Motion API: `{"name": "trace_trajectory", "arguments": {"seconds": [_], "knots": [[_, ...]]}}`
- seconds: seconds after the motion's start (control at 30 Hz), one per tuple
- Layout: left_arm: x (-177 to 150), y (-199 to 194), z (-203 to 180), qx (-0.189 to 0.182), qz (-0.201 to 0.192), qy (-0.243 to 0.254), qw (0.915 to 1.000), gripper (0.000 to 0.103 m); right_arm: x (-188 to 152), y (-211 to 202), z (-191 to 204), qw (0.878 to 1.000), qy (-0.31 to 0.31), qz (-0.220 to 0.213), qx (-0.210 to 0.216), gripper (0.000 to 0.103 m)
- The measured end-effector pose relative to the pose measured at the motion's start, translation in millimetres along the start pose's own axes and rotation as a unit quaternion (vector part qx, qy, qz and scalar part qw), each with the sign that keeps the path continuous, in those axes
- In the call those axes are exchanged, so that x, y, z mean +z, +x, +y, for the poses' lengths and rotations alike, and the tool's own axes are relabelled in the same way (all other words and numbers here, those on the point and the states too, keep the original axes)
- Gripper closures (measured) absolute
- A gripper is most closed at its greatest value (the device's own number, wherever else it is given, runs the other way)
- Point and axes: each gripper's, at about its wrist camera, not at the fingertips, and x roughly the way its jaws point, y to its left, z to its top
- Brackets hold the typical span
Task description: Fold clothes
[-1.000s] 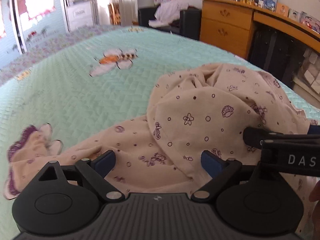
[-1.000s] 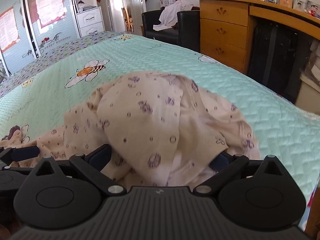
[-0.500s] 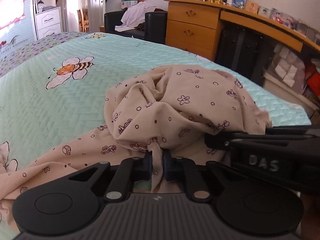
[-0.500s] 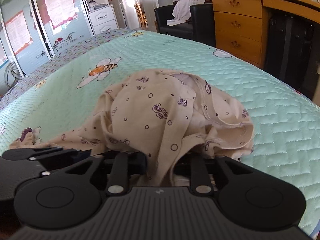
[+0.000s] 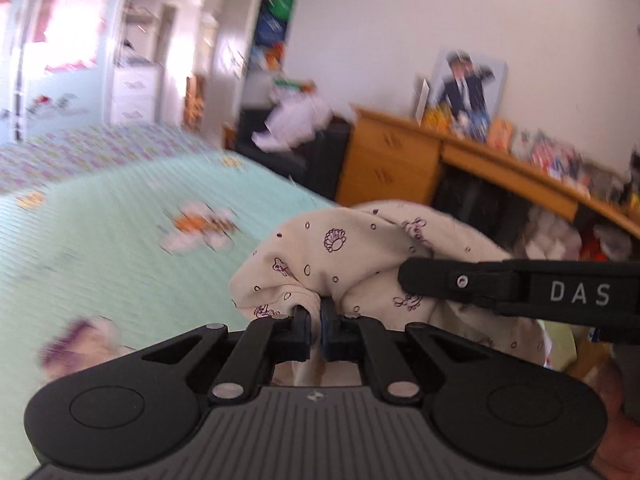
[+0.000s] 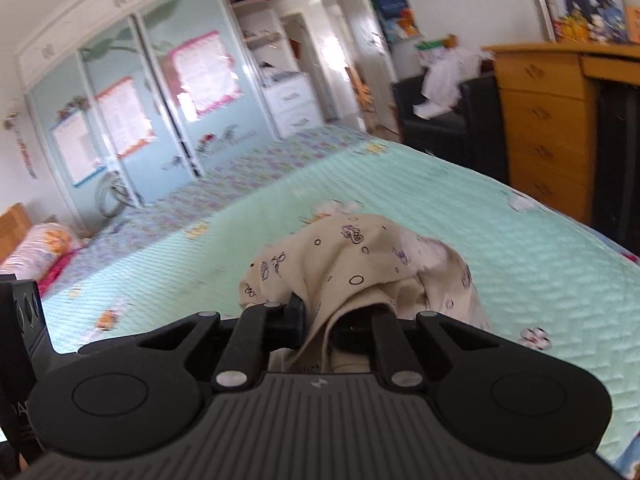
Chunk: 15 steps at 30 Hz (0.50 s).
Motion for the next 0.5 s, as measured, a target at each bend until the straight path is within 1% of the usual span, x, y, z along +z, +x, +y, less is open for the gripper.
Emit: {"name": "trace_trajectory", "arguments": {"seconds": [0.13, 0.27, 0.33, 0.4, 0.43, 0.47, 0.5], "knots": [[21, -71, 29, 0.058, -0.046, -0.006, 0.9973, 0.099, 16, -13, 60, 0.997, -0.023, -0.015, 0.073, 0.092], [32, -146, 64, 0.116, -0.083, -0.026, 0.9895, 0.099, 32, -28, 133, 0.985, -0.057, -0.035, 0.162, 0.098], [28, -177, 83, 0.152, -0.095, -0.038, 0.9832, 0.098, 39, -35, 171, 0.976, -0.077, -0.039, 0.199, 0.098], [15, -197, 102, 0.190, -0.082, -0.061, 0.9765, 0.098, 37, -34, 195, 0.972, -0.072, -0.025, 0.221, 0.097], [7, -206, 111, 0.209, -0.073, -0.073, 0.9724, 0.098, 36, -33, 206, 0.970, -0.068, -0.017, 0.231, 0.094], [-1, -215, 121, 0.228, -0.065, -0.085, 0.9678, 0.098, 35, -32, 217, 0.968, -0.065, -0.009, 0.241, 0.082], [-11, -222, 131, 0.244, -0.055, -0.100, 0.9630, 0.097, 32, -29, 220, 0.968, -0.053, 0.000, 0.244, 0.074]]}}
